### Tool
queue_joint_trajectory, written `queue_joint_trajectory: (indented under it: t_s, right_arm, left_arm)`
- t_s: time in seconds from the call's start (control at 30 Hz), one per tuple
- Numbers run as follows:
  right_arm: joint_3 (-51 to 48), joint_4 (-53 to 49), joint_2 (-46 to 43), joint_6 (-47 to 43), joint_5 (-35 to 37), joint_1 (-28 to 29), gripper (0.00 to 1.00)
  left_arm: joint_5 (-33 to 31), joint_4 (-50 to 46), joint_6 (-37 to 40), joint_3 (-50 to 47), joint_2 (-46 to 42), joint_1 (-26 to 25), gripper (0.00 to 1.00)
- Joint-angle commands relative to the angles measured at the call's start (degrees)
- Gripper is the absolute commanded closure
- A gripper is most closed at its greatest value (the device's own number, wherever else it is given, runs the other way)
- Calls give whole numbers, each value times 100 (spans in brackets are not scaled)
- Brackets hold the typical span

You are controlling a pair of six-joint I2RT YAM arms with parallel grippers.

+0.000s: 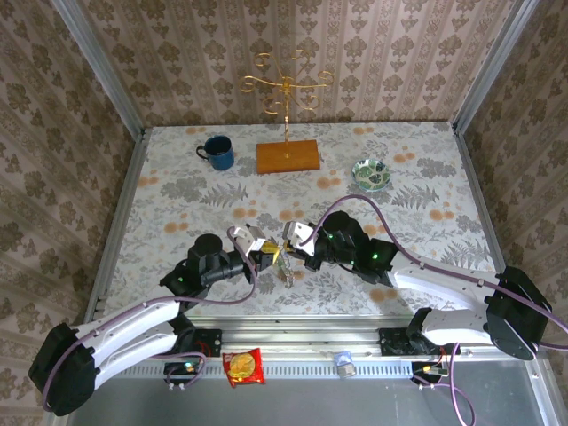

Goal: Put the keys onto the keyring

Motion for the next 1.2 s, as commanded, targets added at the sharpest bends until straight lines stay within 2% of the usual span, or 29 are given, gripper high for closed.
queue_joint_trajectory:
  t_s: [0.0, 0.43, 1.03, 1.17]
  right_arm:
    - [192, 143, 44, 69, -206, 46, 100]
    - [245, 53, 97, 66, -339, 89, 100]
    - [17, 71, 60, -282, -85, 204, 100]
    - [38, 23, 28, -284, -85, 212, 88]
  left_arm:
    - [38, 299, -84, 83, -22, -7, 100]
    - [-39, 366, -102, 74, -12, -11, 100]
    - [-270, 844, -335, -75, 16, -14, 100]
    - [-312, 897, -327, -109, 17, -18, 100]
